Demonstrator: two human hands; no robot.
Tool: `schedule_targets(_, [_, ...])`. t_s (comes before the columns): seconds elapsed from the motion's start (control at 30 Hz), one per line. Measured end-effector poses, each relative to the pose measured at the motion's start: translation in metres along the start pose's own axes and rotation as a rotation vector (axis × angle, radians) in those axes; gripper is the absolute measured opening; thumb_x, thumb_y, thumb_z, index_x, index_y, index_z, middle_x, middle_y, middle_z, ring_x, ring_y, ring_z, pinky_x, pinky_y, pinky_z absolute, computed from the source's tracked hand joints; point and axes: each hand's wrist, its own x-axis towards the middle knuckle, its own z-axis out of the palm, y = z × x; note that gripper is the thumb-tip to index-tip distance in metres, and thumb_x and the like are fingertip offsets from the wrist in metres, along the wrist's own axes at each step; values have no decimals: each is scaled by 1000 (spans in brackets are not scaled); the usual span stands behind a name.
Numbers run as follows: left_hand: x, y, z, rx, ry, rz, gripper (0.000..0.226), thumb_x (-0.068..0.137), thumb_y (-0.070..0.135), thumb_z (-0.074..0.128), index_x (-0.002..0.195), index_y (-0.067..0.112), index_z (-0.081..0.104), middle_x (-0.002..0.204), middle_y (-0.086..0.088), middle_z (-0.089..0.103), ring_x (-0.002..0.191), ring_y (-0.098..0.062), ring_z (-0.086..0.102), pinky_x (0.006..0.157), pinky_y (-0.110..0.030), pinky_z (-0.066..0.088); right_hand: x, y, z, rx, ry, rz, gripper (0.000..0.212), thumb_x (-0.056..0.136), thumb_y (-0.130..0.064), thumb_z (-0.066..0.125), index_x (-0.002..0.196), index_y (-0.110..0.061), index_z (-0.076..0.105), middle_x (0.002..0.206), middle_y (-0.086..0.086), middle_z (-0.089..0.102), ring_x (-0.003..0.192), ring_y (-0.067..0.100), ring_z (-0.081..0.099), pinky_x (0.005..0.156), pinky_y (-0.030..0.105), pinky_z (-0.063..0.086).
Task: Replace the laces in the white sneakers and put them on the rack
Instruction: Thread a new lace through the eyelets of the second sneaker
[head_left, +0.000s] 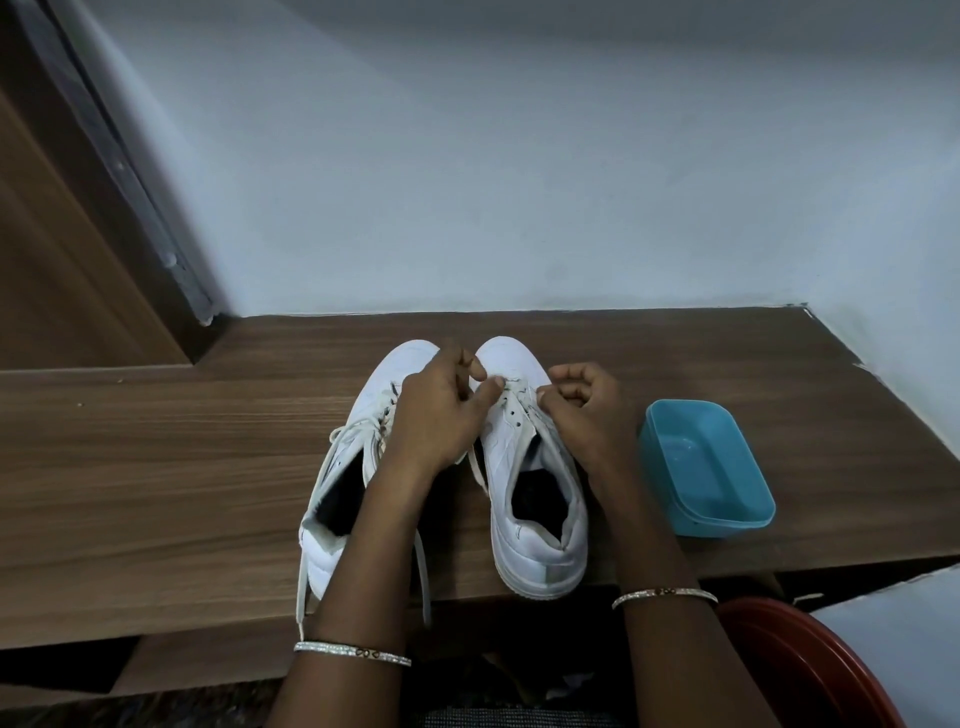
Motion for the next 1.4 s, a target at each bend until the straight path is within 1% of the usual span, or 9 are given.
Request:
schedule_targets(0.13, [-1,-2,-3,232,-73,72,13,87,32,69,96,23,70,72,7,64,70,-10,58,67,-30,45,0,1,1,-12,-1,-23,18,81,-18,73,98,-24,69,81,-10,72,77,4,67,73,24,54])
schedule_targets(0.37, [-1,1,-5,454,-85,74,22,84,37,70,69,21,67,65,9,60,68,-14,58,60,-27,39,0,2,-3,2,-71,-87,9,77,-13,77,81,-21,75,77,-9,74,73,6,69,75,26,58])
schedule_targets(0.47, [0,5,-7,310,-118,109,37,86,31,67,51,22,59,51,8,52,57,-10,51,62,-28,34,1,1,-4,7,-91,-82,7,78,-17,77,80,-24,76,76,-10,74,75,8,70,77,30,60])
schedule_targets(0.63, [1,9,-16,-162,-90,-100,40,93,40,61,63,15,66,71,-13,67,61,-16,56,62,-27,44,1,1,-4,-59,-136,-99,1,81,-22,77,82,-23,77,73,-9,73,70,6,69,76,32,59])
schedule_targets(0.9, [-1,20,-37,-885,-56,-234,28,96,25,60,75,6,65,46,0,45,40,-12,47,65,-32,55,4,4,-4,-77,-136,-94,6,83,-25,78,80,-21,75,72,-8,73,71,7,69,74,31,57])
schedule_targets(1.03, [-3,23,-46,-1017,-171,-212,22,89,22,61,96,4,70,55,-2,58,64,-17,66,77,-32,58,3,4,-3,-73,-121,-108,4,85,-24,76,83,-21,74,74,-11,71,69,1,65,70,23,52])
schedule_targets(1.13, [-2,21,-52,-1001,-223,-115,23,85,22,61,97,3,69,79,-3,71,88,-21,68,82,-33,56,3,3,-3,-63,-114,-122,3,86,-19,75,83,-21,74,74,-12,70,66,-3,62,68,20,49])
schedule_targets(1.23, [-7,22,-58,-855,-211,-32,16,83,20,64,76,12,76,84,-2,74,86,-15,68,74,-25,54,4,3,-2,-66,-109,-129,4,85,-17,74,83,-20,74,77,-10,72,70,3,65,70,23,52])
schedule_targets(1.4, [-9,19,-63,-99,-280,10,32,90,33,67,66,17,78,67,1,73,68,-8,67,75,-23,48,4,2,-2,-88,-121,-129,5,87,-18,72,86,-22,76,79,-9,73,74,6,68,74,28,56])
